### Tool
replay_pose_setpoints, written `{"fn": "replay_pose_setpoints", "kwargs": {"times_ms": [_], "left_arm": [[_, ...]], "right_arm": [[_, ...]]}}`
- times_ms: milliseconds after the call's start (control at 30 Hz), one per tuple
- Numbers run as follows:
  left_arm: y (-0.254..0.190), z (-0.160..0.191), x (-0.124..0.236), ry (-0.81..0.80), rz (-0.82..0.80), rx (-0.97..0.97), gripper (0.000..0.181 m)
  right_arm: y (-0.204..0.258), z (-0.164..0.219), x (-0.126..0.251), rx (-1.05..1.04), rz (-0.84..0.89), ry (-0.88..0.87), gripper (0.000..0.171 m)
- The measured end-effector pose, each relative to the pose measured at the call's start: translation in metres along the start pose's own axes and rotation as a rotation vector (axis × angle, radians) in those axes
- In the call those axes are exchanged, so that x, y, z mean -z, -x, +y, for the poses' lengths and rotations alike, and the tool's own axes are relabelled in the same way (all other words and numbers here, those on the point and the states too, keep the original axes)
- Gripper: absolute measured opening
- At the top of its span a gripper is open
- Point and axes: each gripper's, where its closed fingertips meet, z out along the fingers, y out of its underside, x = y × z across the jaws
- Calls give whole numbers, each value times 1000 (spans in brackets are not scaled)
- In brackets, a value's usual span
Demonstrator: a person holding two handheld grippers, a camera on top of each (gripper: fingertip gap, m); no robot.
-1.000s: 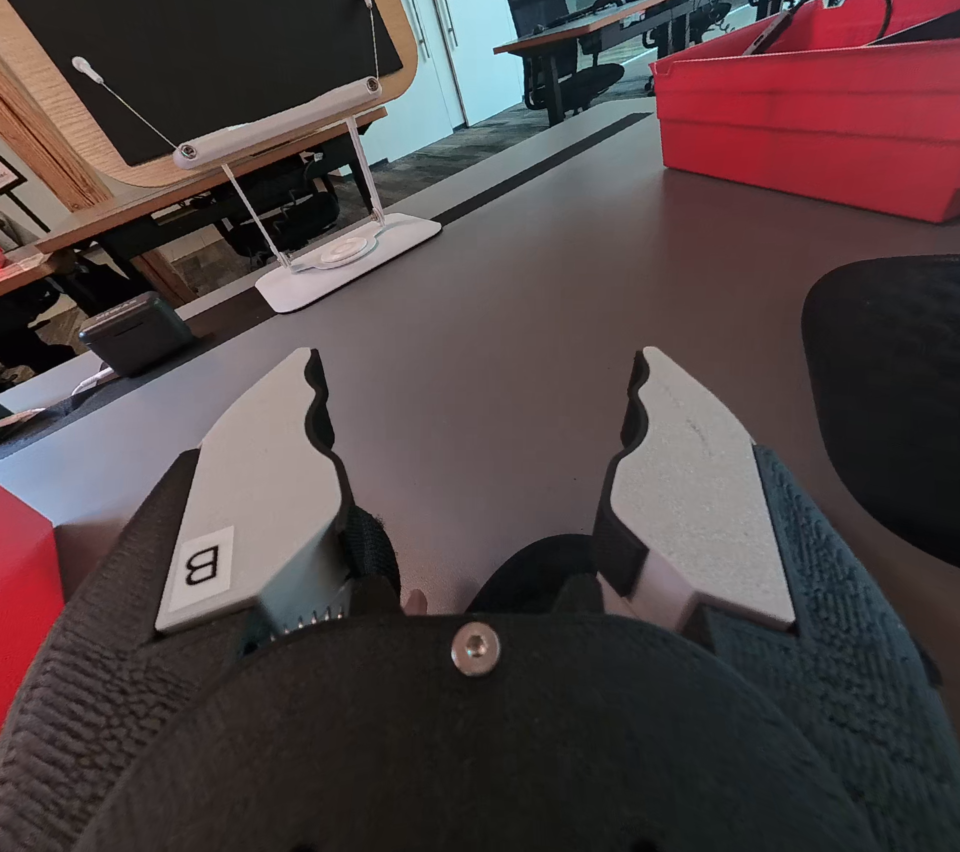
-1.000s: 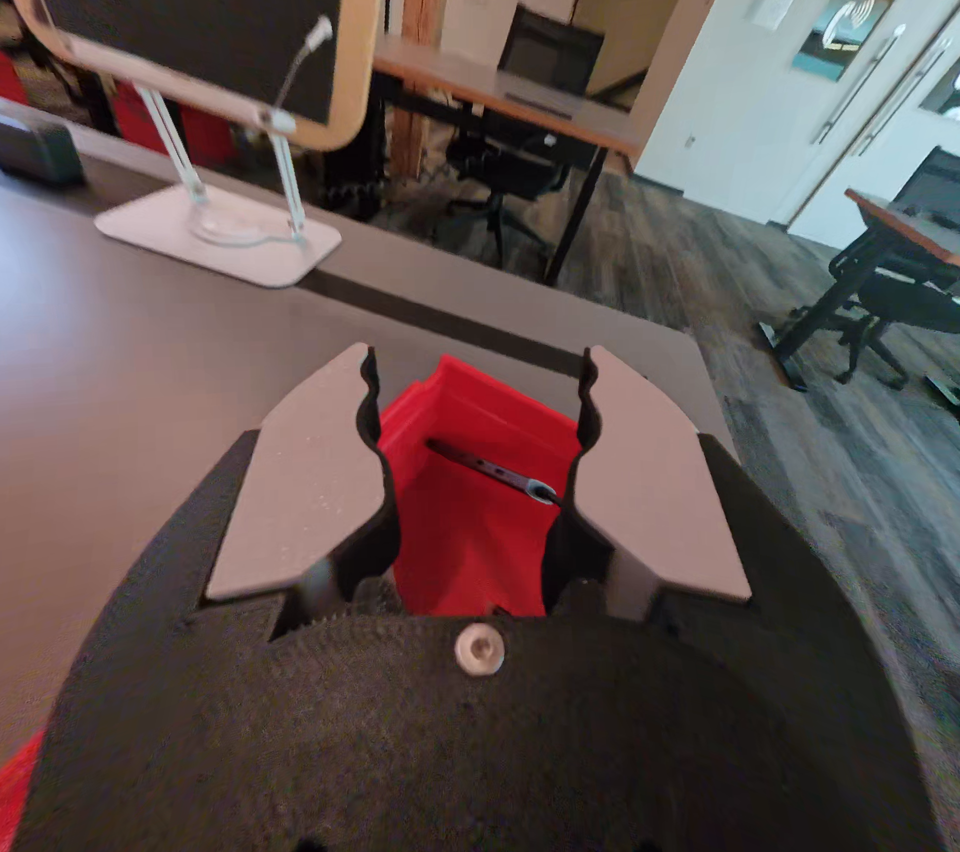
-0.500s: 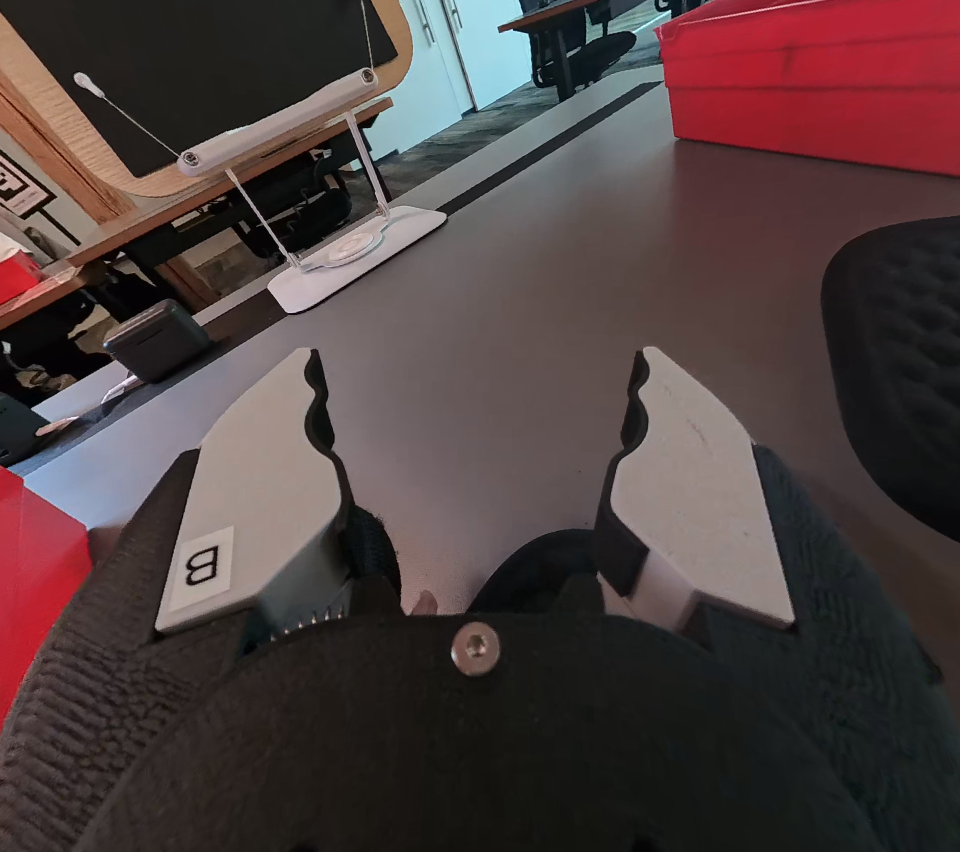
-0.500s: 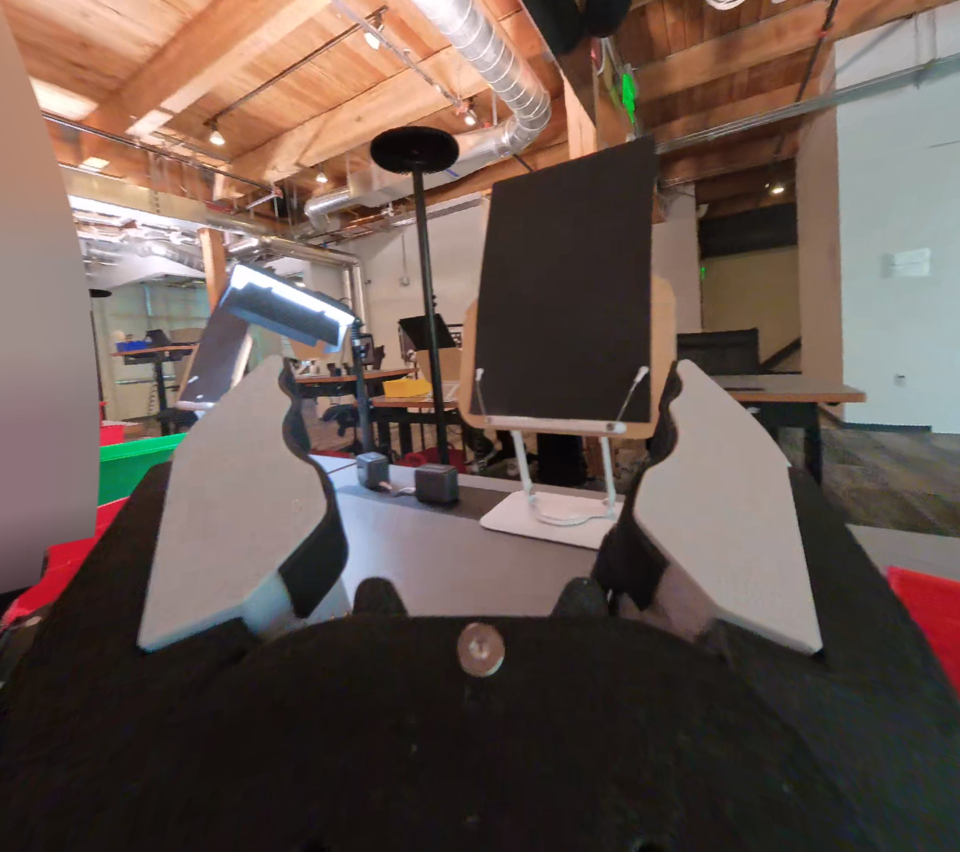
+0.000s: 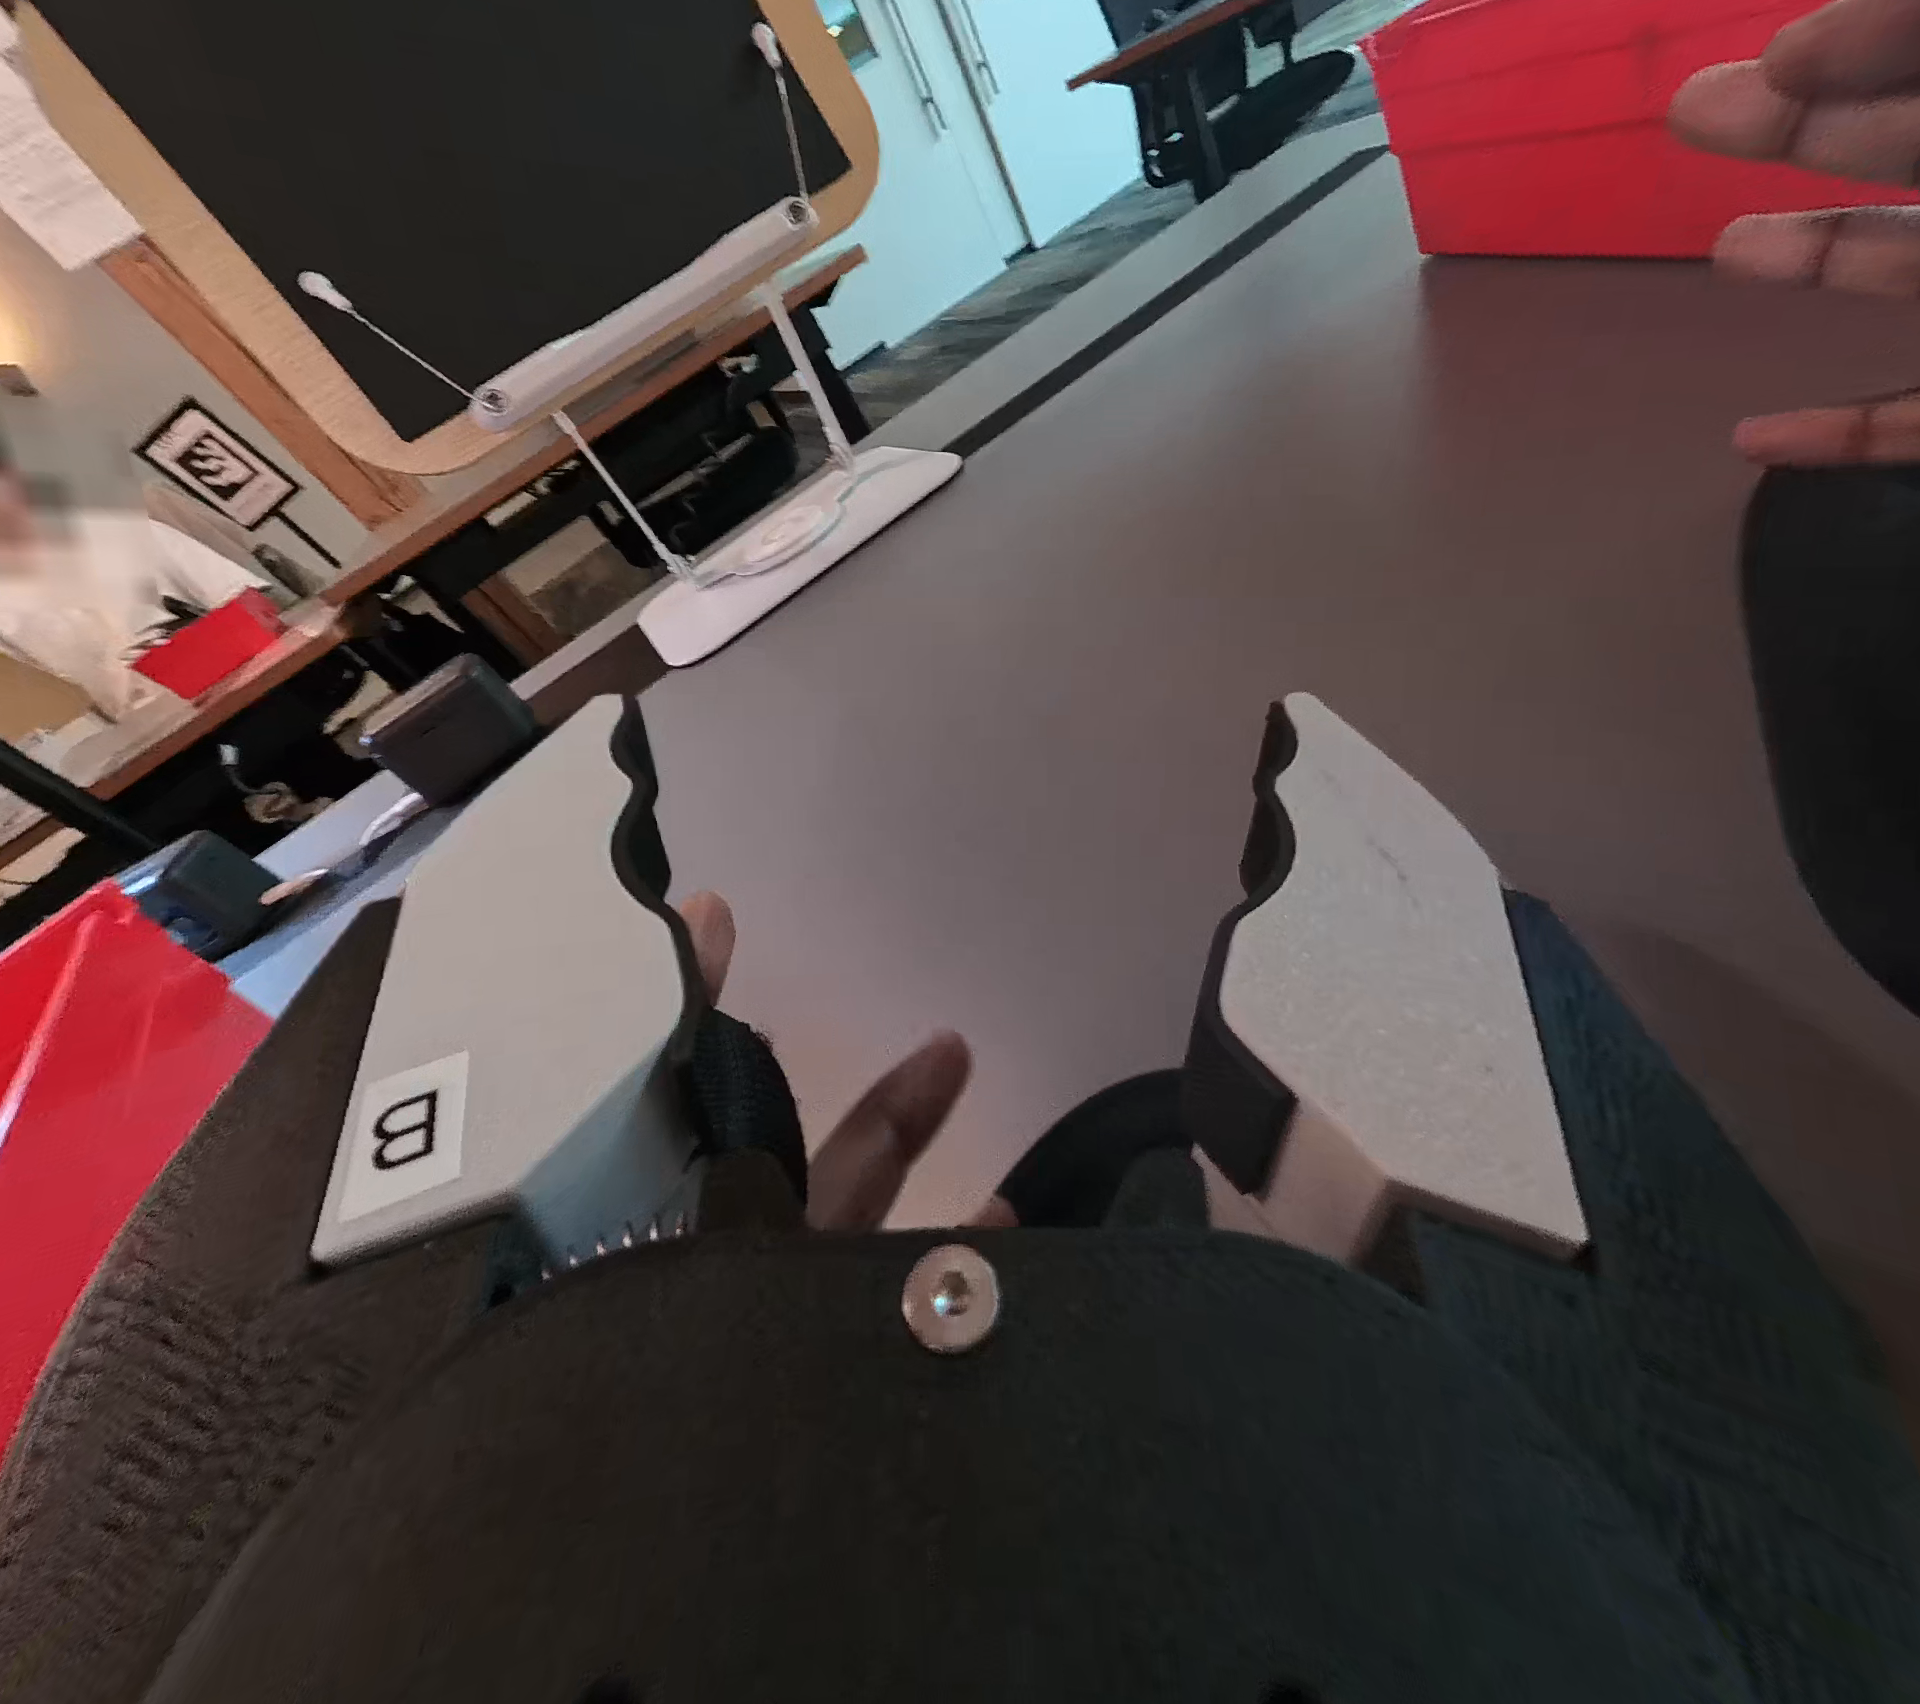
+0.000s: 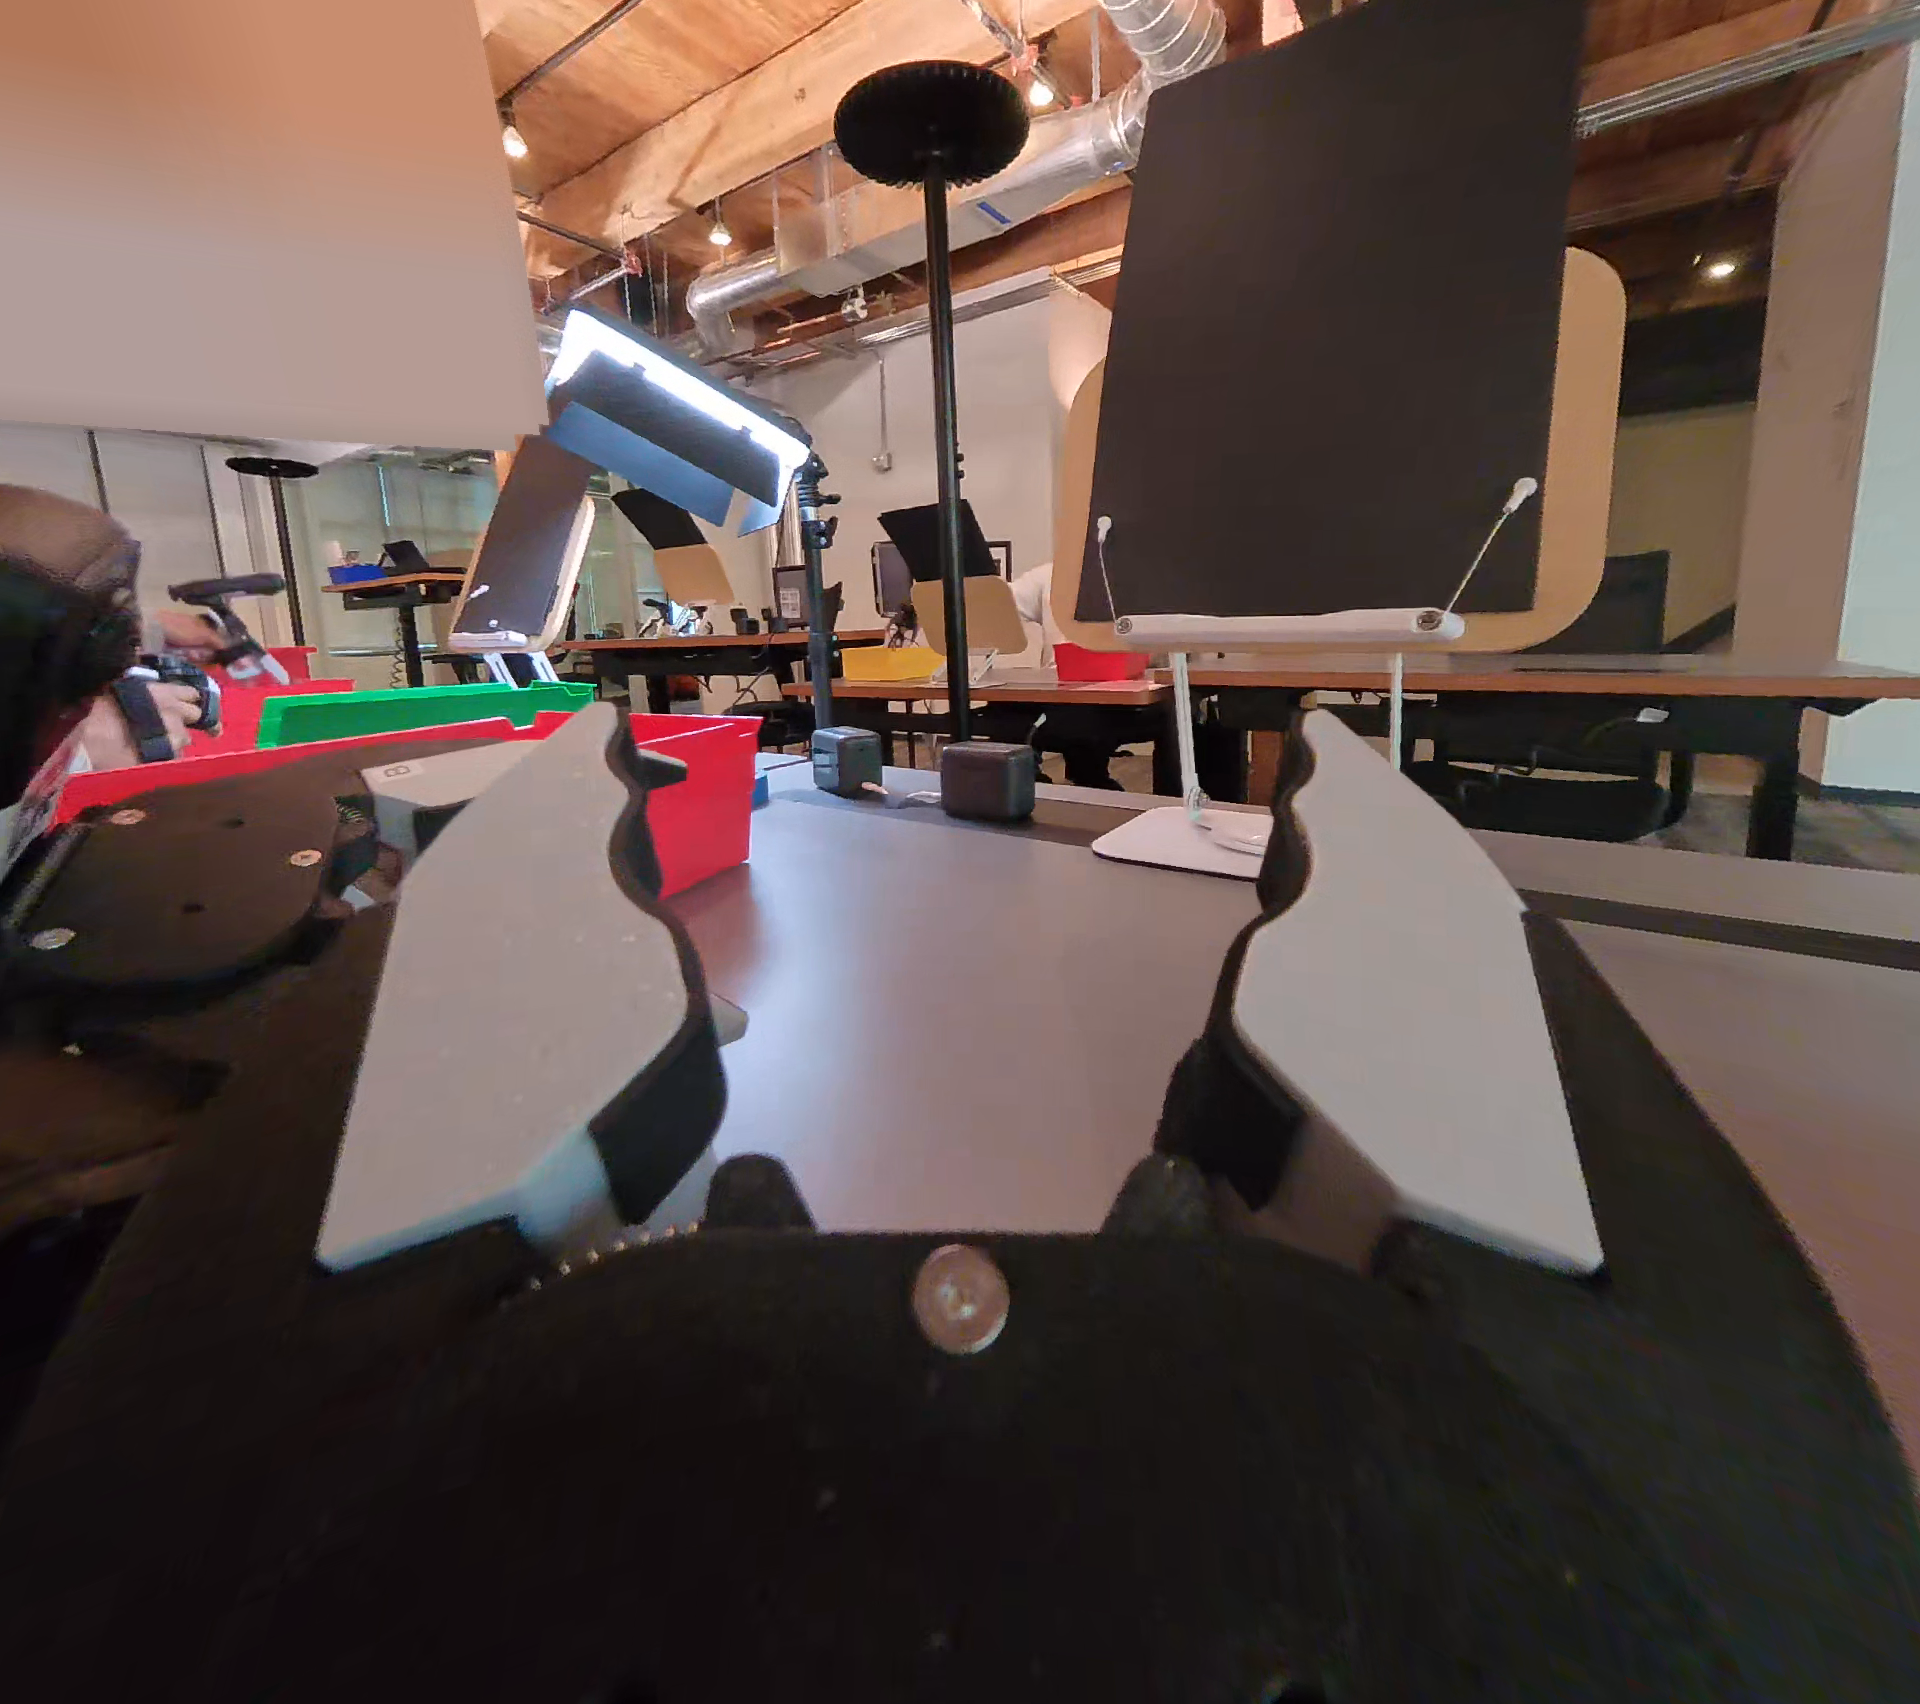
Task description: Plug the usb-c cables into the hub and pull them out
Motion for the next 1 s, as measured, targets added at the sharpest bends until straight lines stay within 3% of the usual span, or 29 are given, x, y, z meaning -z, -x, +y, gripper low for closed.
{"fn": "replay_pose_setpoints", "kwargs": {"times_ms": [133, 233, 367, 500, 567, 667, 733, 1000], "left_arm": [[5, -11, 9, -66, -40, -4, 102], [1, -22, 26, -15, 108, 127, 102], [68, -32, 69, 58, 50, 231, 102], [162, 31, 125, 362, -179, 287, 101], [186, 69, 144, 521, -180, 333, 87], [190, 112, 154, 700, 0, 489, 66], [199, 134, 154, 791, 25, 533, 62], [205, 189, 156, 1156, 78, 424, 58]], "right_arm": [[0, -1, 1, 2, 2, -7, 111], [-3, -2, 2, -10, 12, -16, 111], [-2, -3, 3, -10, 8, -19, 108], [0, -3, 3, 3, -1, -23, 106], [2, -4, 3, 12, -9, -24, 105], [5, -4, 3, 29, -21, -23, 105], [7, -3, 3, 39, -24, -22, 104], [8, -3, 2, 46, -30, -21, 101]]}}
